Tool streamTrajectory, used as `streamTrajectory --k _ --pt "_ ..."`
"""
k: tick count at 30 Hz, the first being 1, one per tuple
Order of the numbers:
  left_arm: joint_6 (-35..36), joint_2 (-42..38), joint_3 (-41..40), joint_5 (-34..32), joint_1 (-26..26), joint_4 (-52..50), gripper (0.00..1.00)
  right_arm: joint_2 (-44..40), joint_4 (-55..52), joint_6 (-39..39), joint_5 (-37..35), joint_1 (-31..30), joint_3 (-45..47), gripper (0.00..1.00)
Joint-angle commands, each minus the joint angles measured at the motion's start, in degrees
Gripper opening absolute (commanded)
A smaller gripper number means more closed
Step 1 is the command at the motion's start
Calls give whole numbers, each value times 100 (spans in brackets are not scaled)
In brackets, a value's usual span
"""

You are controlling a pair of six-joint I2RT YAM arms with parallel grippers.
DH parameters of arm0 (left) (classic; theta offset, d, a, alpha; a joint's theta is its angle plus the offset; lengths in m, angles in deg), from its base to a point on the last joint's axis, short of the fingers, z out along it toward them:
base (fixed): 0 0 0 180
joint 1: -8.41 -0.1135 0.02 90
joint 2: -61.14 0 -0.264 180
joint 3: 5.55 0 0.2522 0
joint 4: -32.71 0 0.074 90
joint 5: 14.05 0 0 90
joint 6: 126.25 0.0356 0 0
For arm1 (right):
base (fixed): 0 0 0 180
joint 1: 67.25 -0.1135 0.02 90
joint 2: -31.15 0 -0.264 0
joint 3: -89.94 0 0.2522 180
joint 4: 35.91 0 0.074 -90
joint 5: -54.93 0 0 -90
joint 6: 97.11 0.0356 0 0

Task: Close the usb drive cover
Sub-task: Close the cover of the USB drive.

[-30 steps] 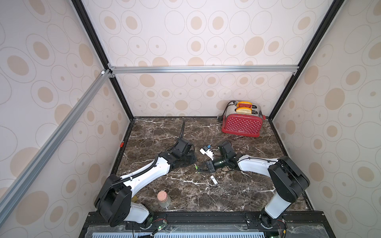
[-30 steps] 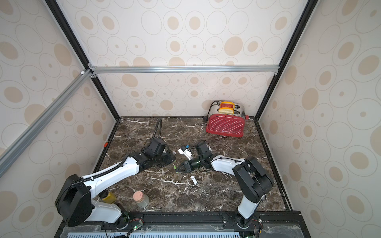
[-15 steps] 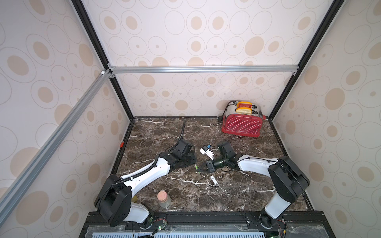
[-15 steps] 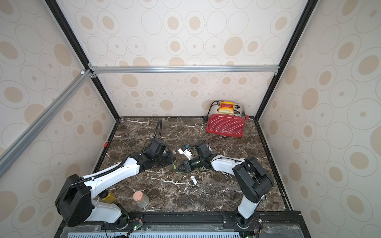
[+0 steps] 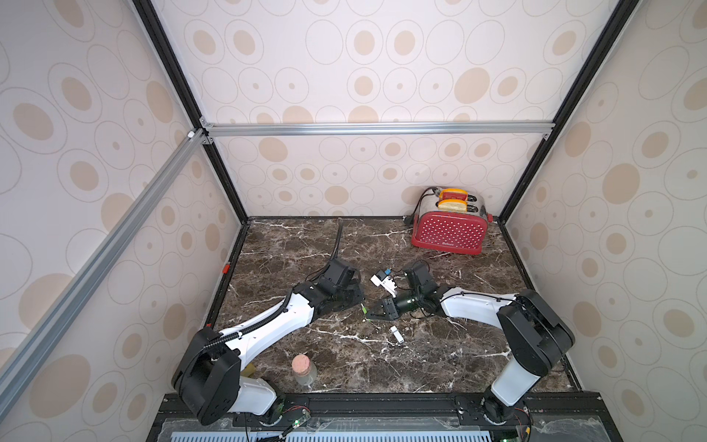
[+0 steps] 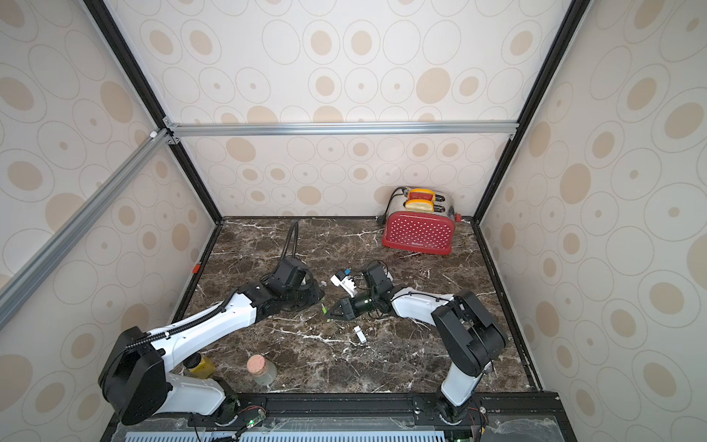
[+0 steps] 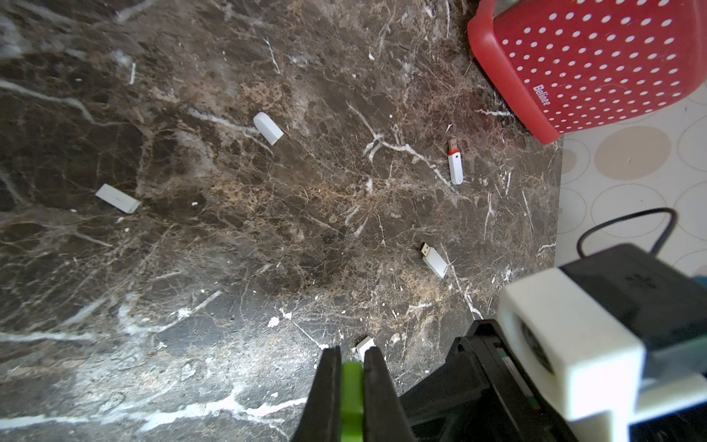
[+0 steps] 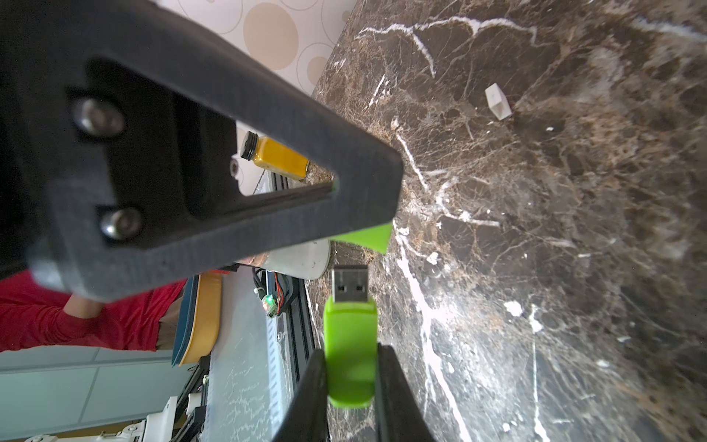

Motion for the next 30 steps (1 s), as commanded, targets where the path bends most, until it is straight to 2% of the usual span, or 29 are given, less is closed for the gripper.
streamTrajectory --k 1,30 --pt "18 -93 10 -116 39 -61 0 28 3 -44 -8 -24 -62 0" --pt "-55 -67 -150 -66 134 77 0 109 -92 -88 -56 -9 -217 0"
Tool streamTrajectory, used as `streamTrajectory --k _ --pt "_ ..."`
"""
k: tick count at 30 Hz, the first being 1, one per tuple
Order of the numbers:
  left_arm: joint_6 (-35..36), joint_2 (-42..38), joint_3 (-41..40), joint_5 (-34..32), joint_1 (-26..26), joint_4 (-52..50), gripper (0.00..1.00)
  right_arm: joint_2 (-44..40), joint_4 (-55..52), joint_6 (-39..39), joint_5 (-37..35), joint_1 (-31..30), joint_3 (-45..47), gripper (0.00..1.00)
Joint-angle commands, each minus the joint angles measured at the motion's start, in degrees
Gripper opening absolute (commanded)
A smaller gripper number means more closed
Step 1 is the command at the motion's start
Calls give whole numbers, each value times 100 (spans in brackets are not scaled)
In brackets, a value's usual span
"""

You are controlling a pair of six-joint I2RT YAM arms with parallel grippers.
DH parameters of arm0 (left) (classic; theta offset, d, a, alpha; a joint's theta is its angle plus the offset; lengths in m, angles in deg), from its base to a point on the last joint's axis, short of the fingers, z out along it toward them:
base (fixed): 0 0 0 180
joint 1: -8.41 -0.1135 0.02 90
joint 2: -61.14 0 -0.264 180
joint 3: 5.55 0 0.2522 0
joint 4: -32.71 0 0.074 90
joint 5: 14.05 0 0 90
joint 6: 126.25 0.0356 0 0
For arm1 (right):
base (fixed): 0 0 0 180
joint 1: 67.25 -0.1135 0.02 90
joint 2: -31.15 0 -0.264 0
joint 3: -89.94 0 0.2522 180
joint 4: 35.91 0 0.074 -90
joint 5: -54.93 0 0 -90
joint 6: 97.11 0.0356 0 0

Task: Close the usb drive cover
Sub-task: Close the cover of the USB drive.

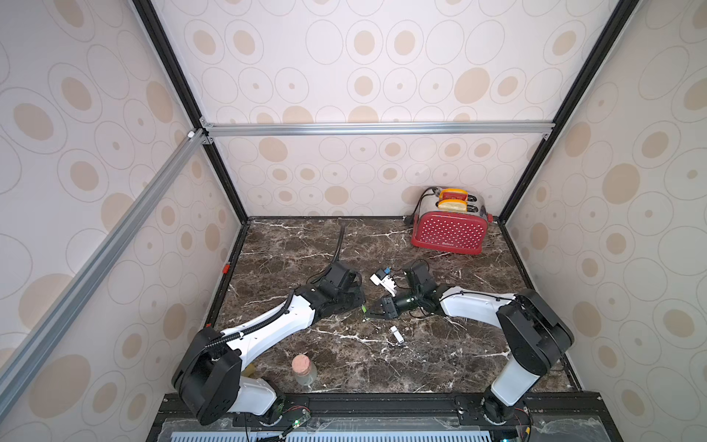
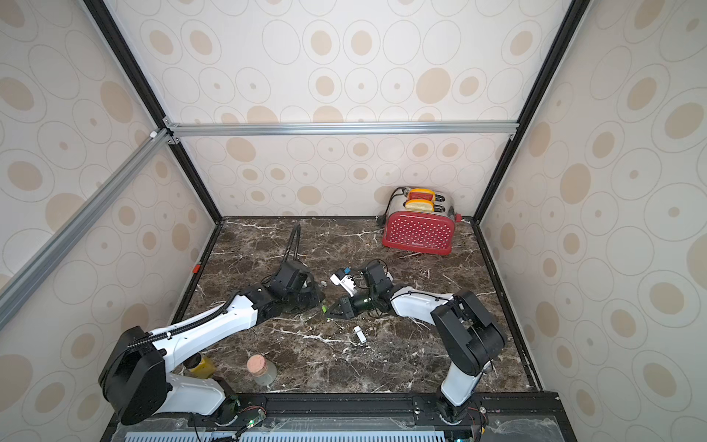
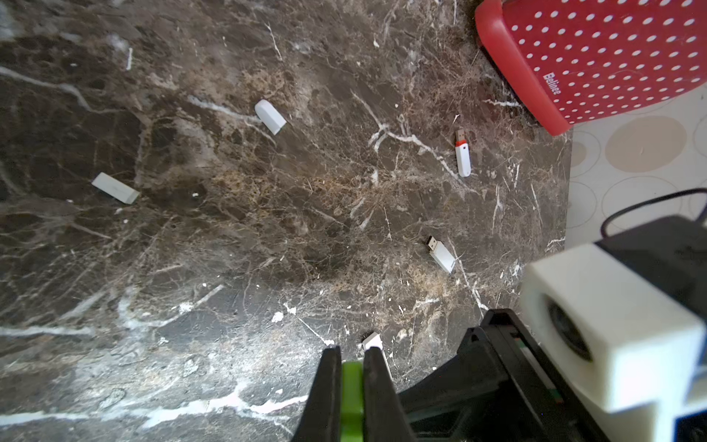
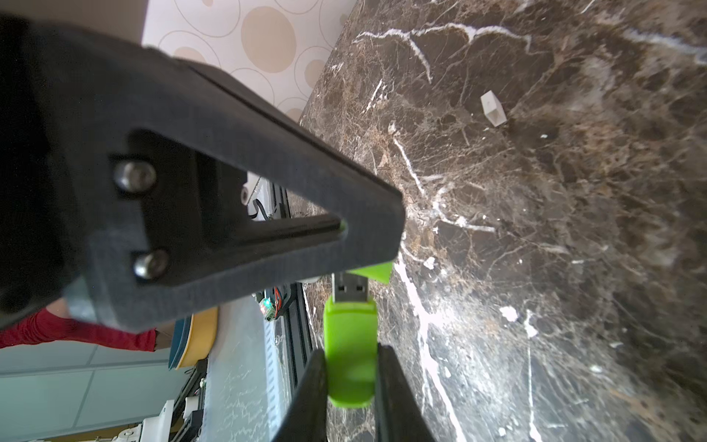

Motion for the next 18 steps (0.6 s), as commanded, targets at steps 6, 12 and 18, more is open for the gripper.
streamTrajectory --k 6,12,18 --pt "-41 -76 -54 -31 48 -4 0 31 -113 -102 -66 27 -143 0" --pt "-74 -76 -39 -19 73 20 0 81 -98 -55 -32 26 -197 0" --pt "-88 -111 -41 -13 109 -4 0 55 -84 -32 -89 34 -199 0"
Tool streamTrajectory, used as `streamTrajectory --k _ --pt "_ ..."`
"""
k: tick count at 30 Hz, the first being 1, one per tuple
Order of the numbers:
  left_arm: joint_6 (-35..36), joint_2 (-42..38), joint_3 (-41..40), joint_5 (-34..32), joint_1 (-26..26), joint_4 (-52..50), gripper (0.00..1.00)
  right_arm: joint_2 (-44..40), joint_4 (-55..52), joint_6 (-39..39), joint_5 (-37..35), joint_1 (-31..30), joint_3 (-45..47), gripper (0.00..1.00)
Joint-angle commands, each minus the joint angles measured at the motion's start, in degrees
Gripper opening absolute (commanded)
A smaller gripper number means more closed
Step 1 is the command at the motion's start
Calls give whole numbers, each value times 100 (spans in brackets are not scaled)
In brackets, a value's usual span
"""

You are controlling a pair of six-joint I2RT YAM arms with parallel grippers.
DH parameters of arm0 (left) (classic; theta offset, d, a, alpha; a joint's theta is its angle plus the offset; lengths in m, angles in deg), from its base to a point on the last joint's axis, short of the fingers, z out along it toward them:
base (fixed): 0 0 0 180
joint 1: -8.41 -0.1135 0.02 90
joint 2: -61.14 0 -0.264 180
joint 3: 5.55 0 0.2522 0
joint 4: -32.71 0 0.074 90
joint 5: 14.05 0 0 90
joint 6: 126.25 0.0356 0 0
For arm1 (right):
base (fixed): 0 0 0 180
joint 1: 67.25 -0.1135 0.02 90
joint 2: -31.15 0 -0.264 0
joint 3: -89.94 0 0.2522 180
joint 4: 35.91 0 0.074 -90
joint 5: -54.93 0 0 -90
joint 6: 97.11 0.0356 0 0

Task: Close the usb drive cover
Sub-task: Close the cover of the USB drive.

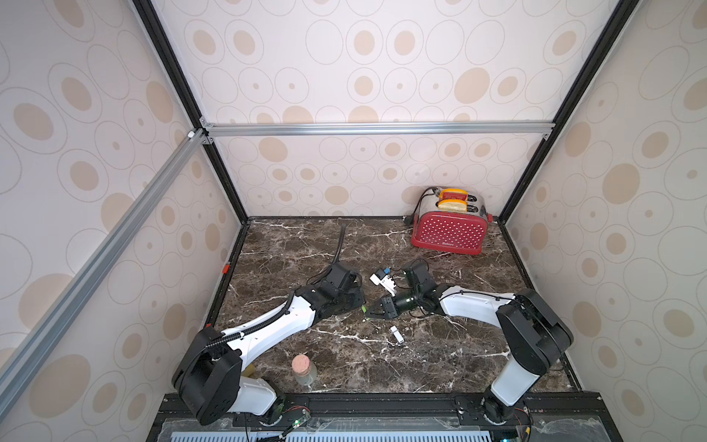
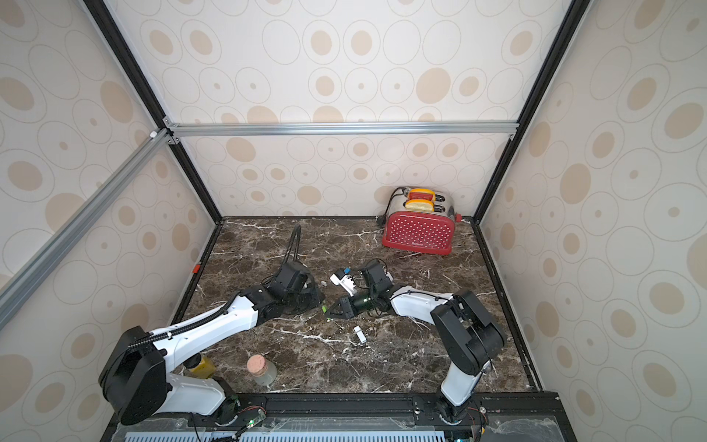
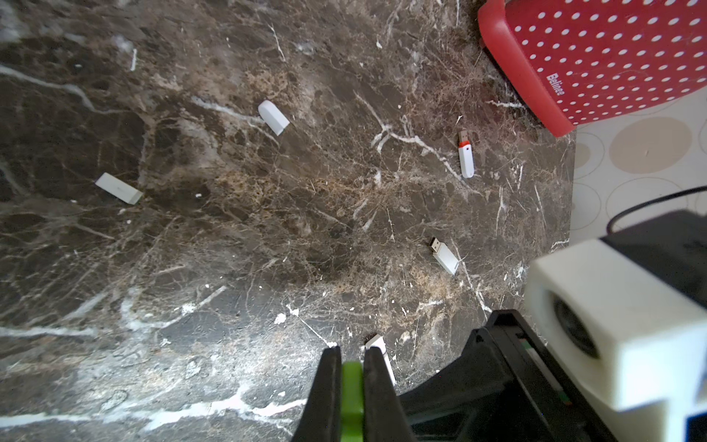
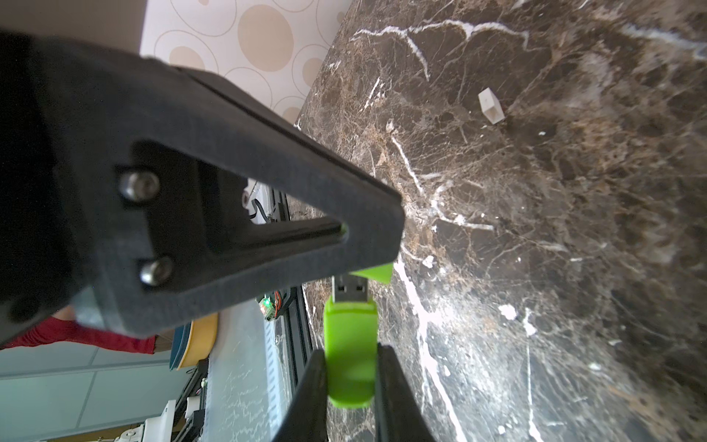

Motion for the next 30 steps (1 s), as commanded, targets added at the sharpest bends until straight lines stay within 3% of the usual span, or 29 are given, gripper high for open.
streamTrajectory --k 1,30 --pt "-70 -106 0 -16 80 -54 0 48 5 -30 -78 24 -140 0" --pt "-118 -195 -83 9 172 -62 0 162 259 310 -229 169 -164 0"
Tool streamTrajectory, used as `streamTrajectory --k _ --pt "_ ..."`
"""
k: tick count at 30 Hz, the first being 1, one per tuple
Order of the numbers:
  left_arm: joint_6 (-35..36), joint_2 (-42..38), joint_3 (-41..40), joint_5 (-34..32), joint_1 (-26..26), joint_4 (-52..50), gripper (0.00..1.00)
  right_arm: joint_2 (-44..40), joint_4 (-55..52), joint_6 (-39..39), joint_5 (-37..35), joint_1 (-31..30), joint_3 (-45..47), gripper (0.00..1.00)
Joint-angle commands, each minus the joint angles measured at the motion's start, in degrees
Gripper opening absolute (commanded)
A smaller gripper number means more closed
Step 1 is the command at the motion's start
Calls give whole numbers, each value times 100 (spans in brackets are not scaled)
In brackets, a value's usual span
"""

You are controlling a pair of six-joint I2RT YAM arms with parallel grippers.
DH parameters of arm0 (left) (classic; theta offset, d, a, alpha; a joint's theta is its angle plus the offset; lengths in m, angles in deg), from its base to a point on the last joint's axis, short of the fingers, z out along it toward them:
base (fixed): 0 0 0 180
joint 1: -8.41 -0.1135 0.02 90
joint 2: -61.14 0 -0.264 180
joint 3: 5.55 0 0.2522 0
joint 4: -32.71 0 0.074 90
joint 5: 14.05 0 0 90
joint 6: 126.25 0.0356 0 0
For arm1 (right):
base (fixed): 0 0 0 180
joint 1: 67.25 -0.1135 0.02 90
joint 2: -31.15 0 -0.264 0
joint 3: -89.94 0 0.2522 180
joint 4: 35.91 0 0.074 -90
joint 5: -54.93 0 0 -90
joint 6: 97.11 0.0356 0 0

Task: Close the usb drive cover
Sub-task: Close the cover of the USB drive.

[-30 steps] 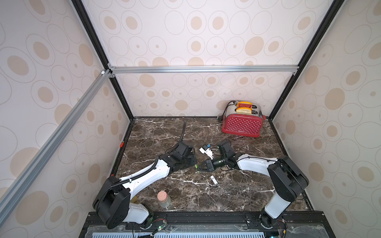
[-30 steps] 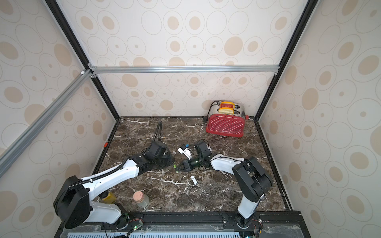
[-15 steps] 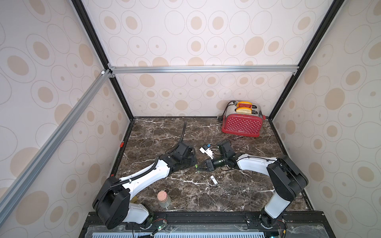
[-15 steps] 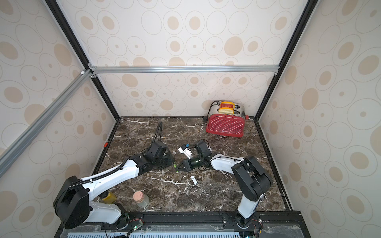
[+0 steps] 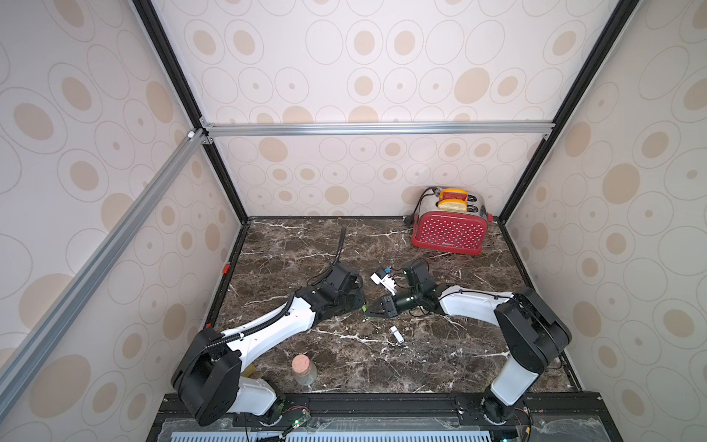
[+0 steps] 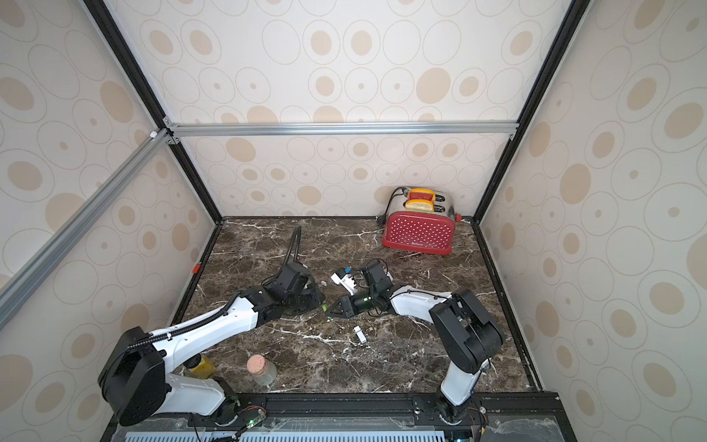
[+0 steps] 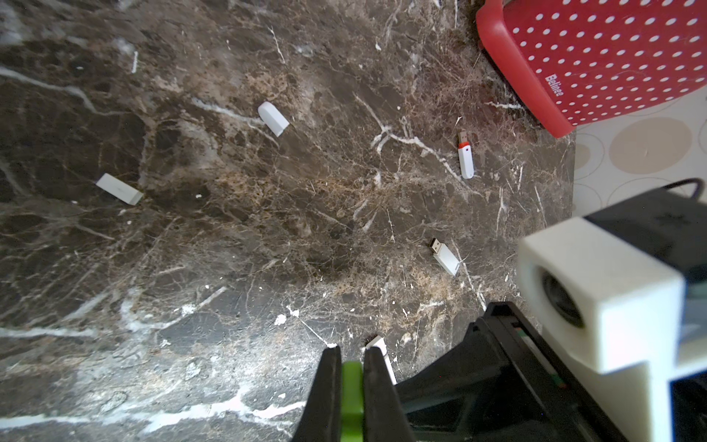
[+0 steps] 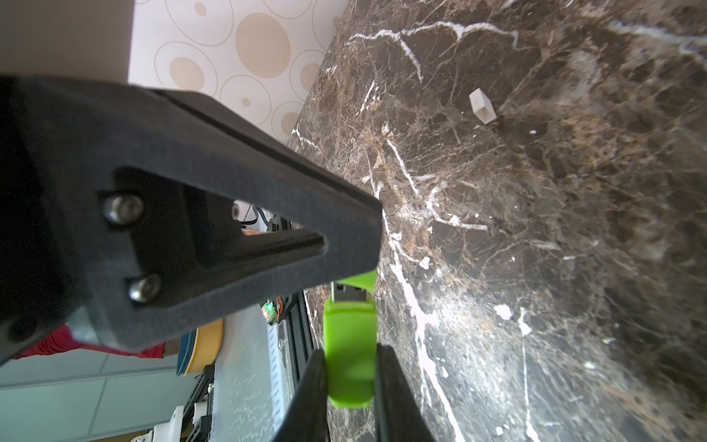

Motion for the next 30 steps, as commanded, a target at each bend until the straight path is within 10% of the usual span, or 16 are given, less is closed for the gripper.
streamTrajectory --k 1,30 --pt "-53 -146 -7 125 106 -131 0 75 146 101 -254 110 -152 0" --pt "-127 -346 142 207 271 -708 0 270 -371 -232 -405 178 -474 0"
